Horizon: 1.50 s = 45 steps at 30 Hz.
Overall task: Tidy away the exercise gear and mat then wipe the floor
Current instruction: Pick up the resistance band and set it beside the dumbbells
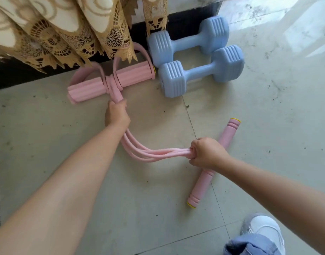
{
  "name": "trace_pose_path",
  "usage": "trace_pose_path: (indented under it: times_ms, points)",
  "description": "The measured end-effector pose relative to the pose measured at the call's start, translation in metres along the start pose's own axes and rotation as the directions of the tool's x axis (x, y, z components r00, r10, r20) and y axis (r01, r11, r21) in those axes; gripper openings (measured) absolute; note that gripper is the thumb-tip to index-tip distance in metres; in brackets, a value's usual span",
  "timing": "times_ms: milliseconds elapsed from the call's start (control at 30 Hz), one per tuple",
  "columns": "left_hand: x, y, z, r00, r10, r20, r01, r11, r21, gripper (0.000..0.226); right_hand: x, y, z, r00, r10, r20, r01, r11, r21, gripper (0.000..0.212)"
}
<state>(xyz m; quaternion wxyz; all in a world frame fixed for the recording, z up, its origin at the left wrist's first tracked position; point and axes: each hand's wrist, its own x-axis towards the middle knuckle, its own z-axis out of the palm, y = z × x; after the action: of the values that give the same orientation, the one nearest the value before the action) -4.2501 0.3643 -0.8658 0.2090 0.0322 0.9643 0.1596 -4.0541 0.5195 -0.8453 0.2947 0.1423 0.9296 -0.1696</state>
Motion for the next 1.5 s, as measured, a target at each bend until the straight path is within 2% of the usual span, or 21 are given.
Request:
trace_pose_path:
  times_ms: [67,200,300,367,467,500,533,600,667,733,833,933,1000,1133,1200,1233,1300,1367,1433,1500]
  points:
    - [0.007,0.002,-0.005,0.999,0.029,0.022,-0.029,1.0,0.003,0.046,0.0,0.0,0.002,1.0,0.009,-0.011,-0.009,1.0,0.021,0.025]
    - [0.009,-0.002,-0.007,0.999,-0.028,0.043,0.028,1.0,0.006,0.044,-0.005,0.001,0.008,1.0,0.013,0.023,-0.013,1.0,-0.002,0.029]
    - [0.004,-0.008,-0.007,0.992,0.064,0.105,-0.07,0.996,0.062,0.052,-0.01,-0.001,0.013,0.997,-0.01,0.079,0.016,0.996,-0.084,0.018]
    - [0.002,-0.007,-0.011,0.991,0.07,0.115,-0.08,0.993,0.089,0.052,-0.012,-0.004,0.014,0.995,-0.006,0.095,0.02,0.988,-0.155,0.023]
    - [-0.002,-0.004,-0.019,0.991,0.076,0.11,-0.096,0.977,0.19,0.047,-0.013,-0.006,0.012,0.997,-0.036,0.065,0.05,0.972,-0.228,0.026]
    - [-0.005,-0.004,-0.022,0.989,0.091,0.117,-0.119,0.959,0.259,0.047,-0.016,-0.005,0.01,0.996,-0.094,-0.003,0.09,0.96,-0.266,0.026]
    - [-0.008,-0.003,-0.025,0.985,0.109,0.133,-0.149,0.928,0.341,0.046,-0.019,-0.004,0.01,0.983,-0.165,-0.082,0.133,0.943,-0.306,0.029]
    - [-0.013,-0.003,-0.031,0.966,0.153,0.21,-0.241,0.829,0.505,0.04,-0.022,0.0,0.005,0.96,-0.249,-0.126,0.18,0.898,-0.4,0.038]
    - [-0.018,-0.004,-0.036,0.944,0.182,0.276,-0.323,0.688,0.65,0.034,-0.022,0.011,0.001,0.947,-0.283,-0.153,0.189,0.874,-0.447,0.032]
    - [-0.023,-0.007,-0.037,0.914,0.258,0.312,-0.404,0.524,0.75,0.035,-0.022,0.018,-0.012,0.888,-0.398,-0.231,0.224,0.812,-0.539,0.019]
    - [-0.026,-0.015,-0.035,0.815,0.427,0.391,-0.528,0.271,0.805,0.052,-0.023,0.02,-0.033,0.828,-0.473,-0.302,0.236,0.781,-0.578,0.018]
    - [-0.033,-0.015,-0.042,0.764,0.401,0.505,-0.604,0.173,0.778,0.038,-0.025,0.018,-0.048,0.79,-0.541,-0.289,0.274,0.732,-0.623,0.019]
    - [-0.041,-0.012,-0.051,0.785,0.363,0.502,-0.596,0.221,0.772,0.033,-0.02,0.015,-0.058,0.758,-0.588,-0.282,0.287,0.689,-0.665,0.02]
    - [-0.059,-0.031,-0.07,0.918,0.148,0.369,-0.392,0.486,0.781,0.034,0.007,-0.008,-0.085,0.648,-0.717,-0.256,0.328,0.567,-0.756,0.015]
    - [-0.069,-0.051,-0.079,0.938,0.027,0.344,-0.293,0.59,0.753,0.034,0.026,-0.031,-0.097,0.562,-0.808,-0.175,0.368,0.434,-0.823,0.029]
    - [-0.075,-0.061,-0.082,0.933,-0.036,0.359,-0.258,0.629,0.733,0.033,0.037,-0.046,-0.099,0.557,-0.825,-0.098,0.373,0.354,-0.858,0.029]
    - [-0.088,-0.08,-0.086,0.909,-0.139,0.393,-0.192,0.698,0.69,0.034,0.052,-0.086,-0.103,0.596,-0.8,0.062,0.363,0.2,-0.91,0.006]
    - [-0.099,-0.093,-0.085,0.887,-0.192,0.419,-0.143,0.749,0.647,0.033,0.07,-0.118,-0.102,0.657,-0.732,0.181,0.38,0.114,-0.918,0.023]
    - [-0.105,-0.103,-0.08,0.871,-0.218,0.44,-0.111,0.786,0.609,0.032,0.089,-0.141,-0.103,0.729,-0.627,0.275,0.428,0.103,-0.898,0.035]
    - [-0.108,-0.108,-0.072,0.856,-0.227,0.464,-0.098,0.811,0.577,0.032,0.104,-0.155,-0.11,0.773,-0.574,0.27,0.393,0.1,-0.914,0.039]
